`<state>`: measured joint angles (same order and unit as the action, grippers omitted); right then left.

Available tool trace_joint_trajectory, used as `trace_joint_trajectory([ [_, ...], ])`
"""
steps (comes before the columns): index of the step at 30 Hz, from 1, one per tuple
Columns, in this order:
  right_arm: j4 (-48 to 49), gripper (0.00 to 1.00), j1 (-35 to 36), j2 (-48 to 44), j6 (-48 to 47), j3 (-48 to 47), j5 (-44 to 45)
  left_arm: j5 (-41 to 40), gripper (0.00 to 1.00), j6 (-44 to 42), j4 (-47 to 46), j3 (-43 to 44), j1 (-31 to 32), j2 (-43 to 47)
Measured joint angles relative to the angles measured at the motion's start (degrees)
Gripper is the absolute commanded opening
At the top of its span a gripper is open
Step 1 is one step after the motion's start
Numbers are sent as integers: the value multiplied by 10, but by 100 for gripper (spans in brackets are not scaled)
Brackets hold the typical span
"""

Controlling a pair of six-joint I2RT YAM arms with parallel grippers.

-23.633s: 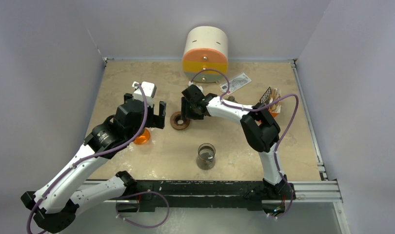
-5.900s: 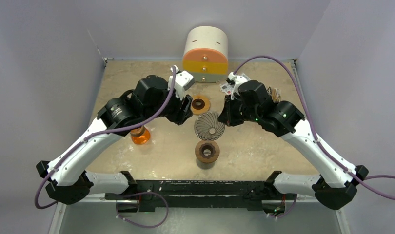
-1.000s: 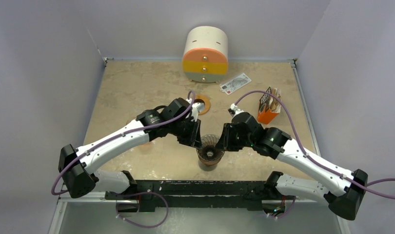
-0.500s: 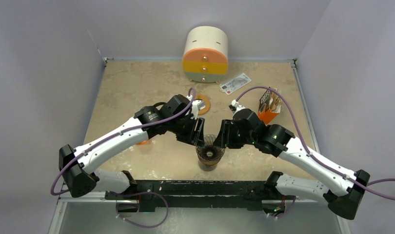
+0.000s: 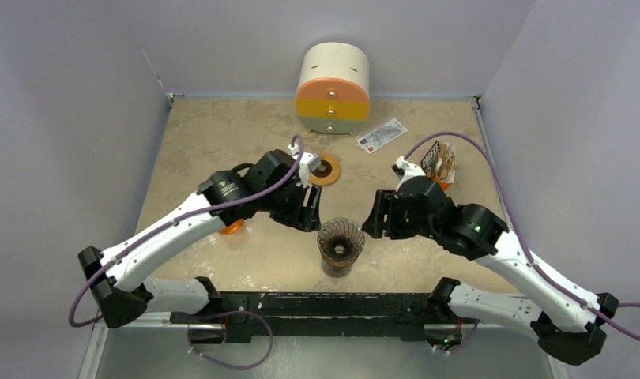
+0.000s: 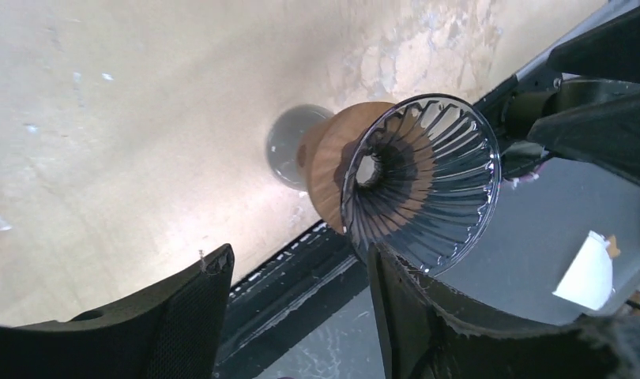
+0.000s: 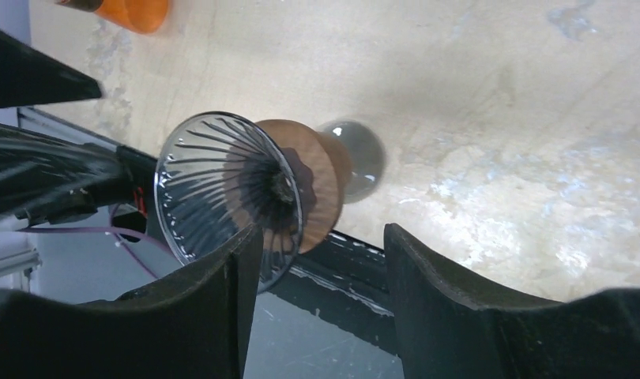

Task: Place the coffee filter in the dripper
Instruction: Place the coffee dripper in the dripper holder, then move the coffee server to the center of the board.

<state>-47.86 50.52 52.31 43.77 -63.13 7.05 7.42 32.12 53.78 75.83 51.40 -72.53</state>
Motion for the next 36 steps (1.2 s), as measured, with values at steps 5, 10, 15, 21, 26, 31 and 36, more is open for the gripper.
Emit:
trace_joint_trajectory([
  [5, -47, 18, 0, -35, -2, 6, 30, -43, 54, -2, 3, -22, 0, 71],
  [10, -61, 0, 0, -73, 21, 72, 19, -64, 53, -2, 1, -63, -1, 122],
  [15, -38, 0, 0, -94, 61, 168, -37, -77, 53, -2, 1, -80, -1, 123],
  [21, 47, 0, 0, -84, 116, 266, -121, -88, 53, -3, -2, -80, -1, 123],
  [26, 160, 0, 0, -51, 165, 327, -181, -92, 53, -3, -2, -81, -1, 128],
  [31, 280, 0, 0, -15, 217, 386, -228, -93, 53, -3, -2, -81, -1, 143],
  [36, 384, 0, 0, 17, 261, 416, -258, -94, 53, -3, -1, -82, -1, 152],
])
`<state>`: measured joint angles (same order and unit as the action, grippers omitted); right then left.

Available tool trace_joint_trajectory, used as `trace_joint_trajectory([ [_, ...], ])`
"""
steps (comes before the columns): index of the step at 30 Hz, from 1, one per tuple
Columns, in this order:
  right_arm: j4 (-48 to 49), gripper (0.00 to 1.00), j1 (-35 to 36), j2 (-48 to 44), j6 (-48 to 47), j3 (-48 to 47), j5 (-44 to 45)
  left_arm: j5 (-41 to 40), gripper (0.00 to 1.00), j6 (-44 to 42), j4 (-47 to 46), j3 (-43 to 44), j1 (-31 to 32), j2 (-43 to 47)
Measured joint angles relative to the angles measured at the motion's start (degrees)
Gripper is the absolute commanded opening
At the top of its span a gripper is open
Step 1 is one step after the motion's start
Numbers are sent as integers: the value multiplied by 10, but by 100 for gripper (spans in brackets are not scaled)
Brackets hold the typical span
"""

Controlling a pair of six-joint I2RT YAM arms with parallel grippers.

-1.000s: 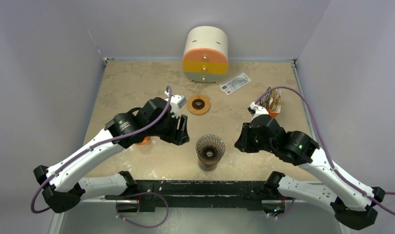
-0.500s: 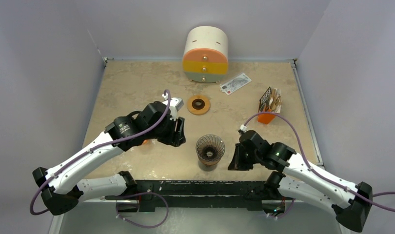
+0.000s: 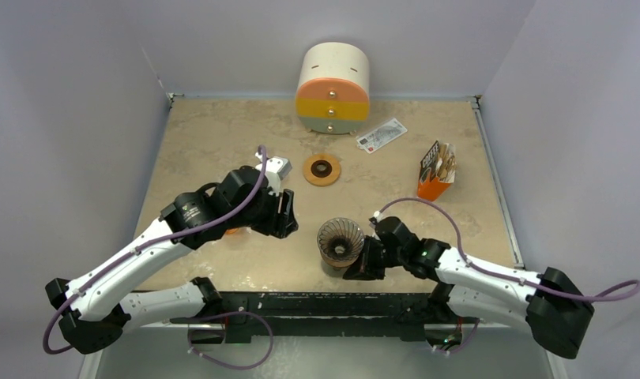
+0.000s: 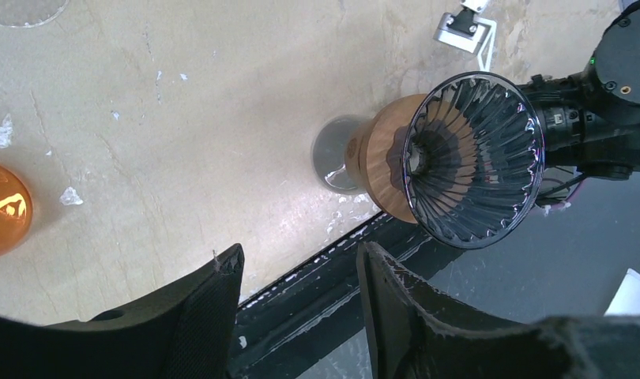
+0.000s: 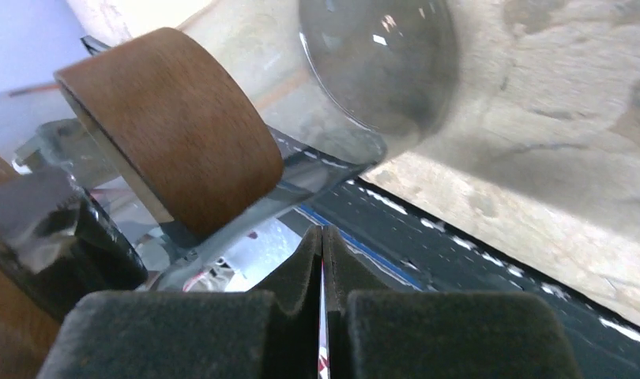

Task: Place the coffee filter in the dripper
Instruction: Move the coffee server to the center of the board.

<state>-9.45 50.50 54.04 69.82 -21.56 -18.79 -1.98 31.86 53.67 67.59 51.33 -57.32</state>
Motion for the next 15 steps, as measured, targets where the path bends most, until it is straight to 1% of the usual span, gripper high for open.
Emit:
trace_joint_trajectory([
  [3, 70, 0, 0, 25, 28, 20, -15, -2, 53, 0, 0, 0, 0, 0],
  [5, 98, 0, 0, 40, 40, 28, -18, -4, 53, 0, 0, 0, 0, 0],
  [15, 210, 0, 0, 87, 85, 30, -11, -16, 53, -5, 0, 0, 0, 0],
])
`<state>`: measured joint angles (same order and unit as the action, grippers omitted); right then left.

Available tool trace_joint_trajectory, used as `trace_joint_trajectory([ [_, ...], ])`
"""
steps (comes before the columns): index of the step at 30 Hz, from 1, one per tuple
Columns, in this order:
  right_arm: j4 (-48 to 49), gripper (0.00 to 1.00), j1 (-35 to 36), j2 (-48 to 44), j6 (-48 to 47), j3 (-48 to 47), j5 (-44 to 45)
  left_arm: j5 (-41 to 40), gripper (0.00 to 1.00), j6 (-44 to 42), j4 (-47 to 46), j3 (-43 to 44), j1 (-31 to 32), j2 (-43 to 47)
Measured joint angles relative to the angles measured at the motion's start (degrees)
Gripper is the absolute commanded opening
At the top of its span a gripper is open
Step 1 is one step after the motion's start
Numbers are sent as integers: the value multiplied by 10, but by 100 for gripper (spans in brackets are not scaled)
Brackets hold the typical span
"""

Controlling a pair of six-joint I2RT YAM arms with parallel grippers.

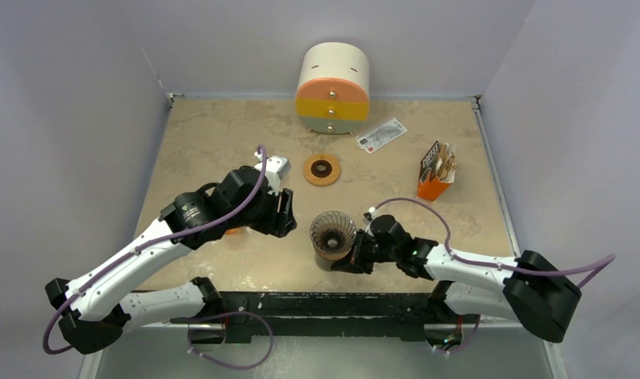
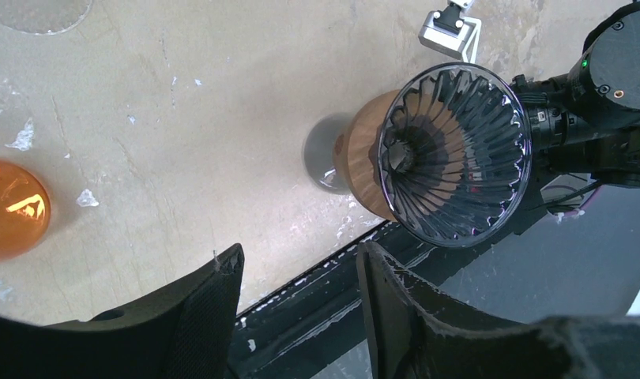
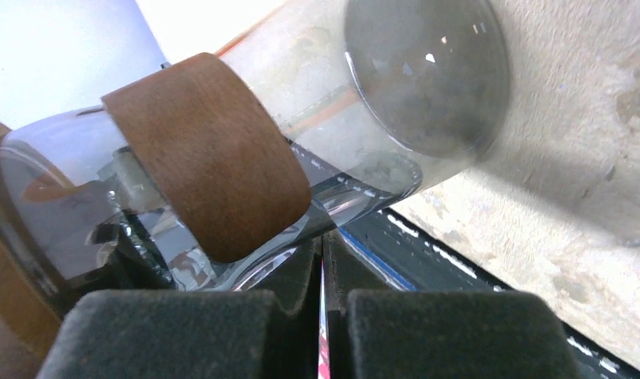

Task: Place the coffee filter in the dripper
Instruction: Move the coffee server to the center of the board.

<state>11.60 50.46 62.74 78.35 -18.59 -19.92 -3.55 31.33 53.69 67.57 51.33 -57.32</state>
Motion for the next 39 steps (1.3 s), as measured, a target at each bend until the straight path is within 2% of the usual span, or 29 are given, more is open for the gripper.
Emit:
trace_joint_trajectory([
  [6, 59, 0, 0, 61, 12, -5, 23, -7, 53, -5, 0, 0, 0, 4],
  [15, 159, 0, -7, 205, 12, -62, 40, -17, 53, -8, 0, 0, 0, 11],
  [22, 174, 0, -14, 221, -3, -75, 39, -28, 54, -10, 0, 0, 0, 25],
  [24, 140, 0, -15, 200, -19, -83, 40, -33, 54, -12, 0, 1, 0, 28],
  [28, 3, 0, -18, 116, -81, -132, 60, -53, 54, -30, 0, 9, 0, 28],
  [31, -114, 0, -24, 42, -138, -188, 103, -76, 55, -51, -5, 18, 0, 28],
  [33, -184, 4, -30, 7, -176, -224, 136, -91, 55, -66, -12, 22, 0, 28],
  [39, -362, 10, -40, -33, -281, -343, 266, -137, 55, -112, -45, 24, 0, 34],
])
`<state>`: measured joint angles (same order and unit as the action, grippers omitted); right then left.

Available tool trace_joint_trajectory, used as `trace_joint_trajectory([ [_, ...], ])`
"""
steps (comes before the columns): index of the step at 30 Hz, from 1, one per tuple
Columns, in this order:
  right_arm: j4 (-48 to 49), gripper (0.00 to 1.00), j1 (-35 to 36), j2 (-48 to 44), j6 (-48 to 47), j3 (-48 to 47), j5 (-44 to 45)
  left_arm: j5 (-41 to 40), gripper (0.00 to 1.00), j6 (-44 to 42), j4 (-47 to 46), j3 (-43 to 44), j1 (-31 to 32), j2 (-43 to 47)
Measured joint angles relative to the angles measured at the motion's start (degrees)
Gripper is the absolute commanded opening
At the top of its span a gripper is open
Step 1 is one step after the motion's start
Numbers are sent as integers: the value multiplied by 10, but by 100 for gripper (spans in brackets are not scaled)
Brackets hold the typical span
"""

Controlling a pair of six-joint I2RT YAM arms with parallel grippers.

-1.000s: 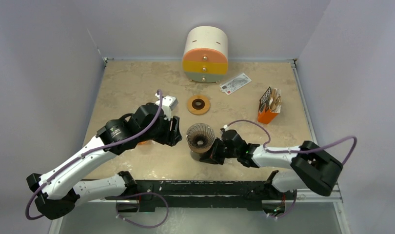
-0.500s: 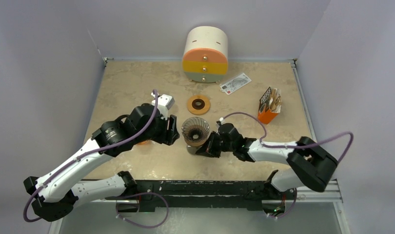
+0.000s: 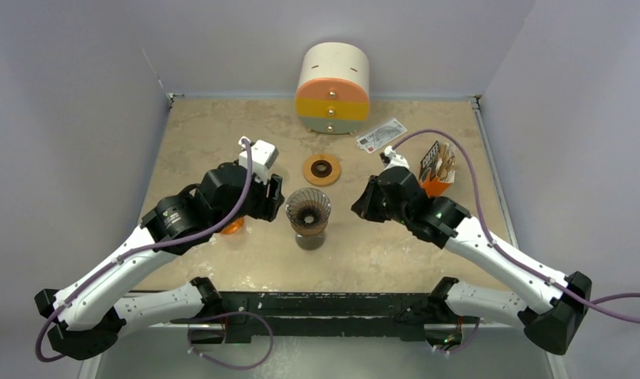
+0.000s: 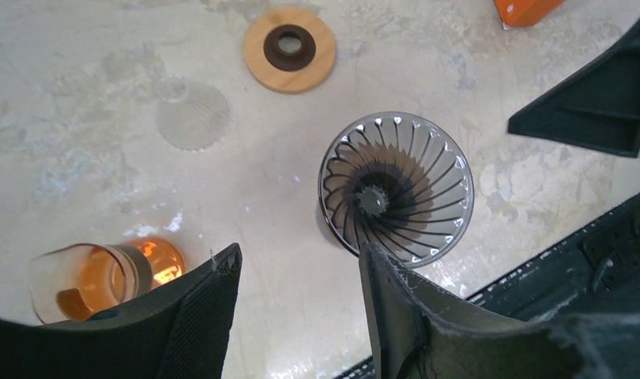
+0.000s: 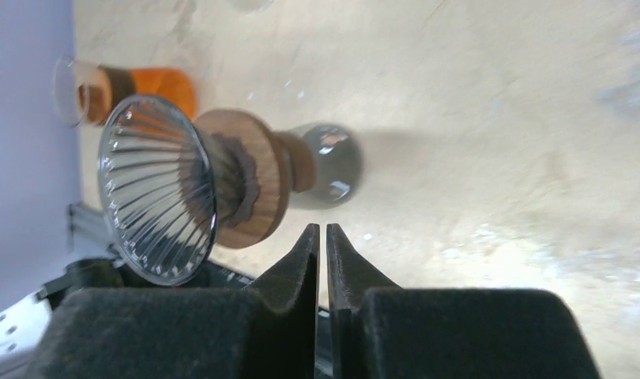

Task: Place the coffee filter in the dripper
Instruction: Move the coffee server to the center of the board.

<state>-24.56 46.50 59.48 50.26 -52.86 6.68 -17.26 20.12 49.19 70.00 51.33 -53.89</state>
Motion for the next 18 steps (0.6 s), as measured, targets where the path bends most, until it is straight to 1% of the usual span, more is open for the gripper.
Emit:
trace_joint_trajectory([
  [5, -86, 13, -17, 2, -73, -71, 86, -24, 55, -37, -28, -1, 0, 2],
  [9, -125, 18, -34, 9, -121, -112, 142, -41, 55, -60, -52, -11, 0, 8],
  [13, -144, 23, -60, 25, -170, -153, 192, -59, 55, -73, -66, -33, 0, 16],
  [18, -148, 27, -106, 51, -227, -189, 241, -76, 55, -77, -82, -69, 0, 43],
])
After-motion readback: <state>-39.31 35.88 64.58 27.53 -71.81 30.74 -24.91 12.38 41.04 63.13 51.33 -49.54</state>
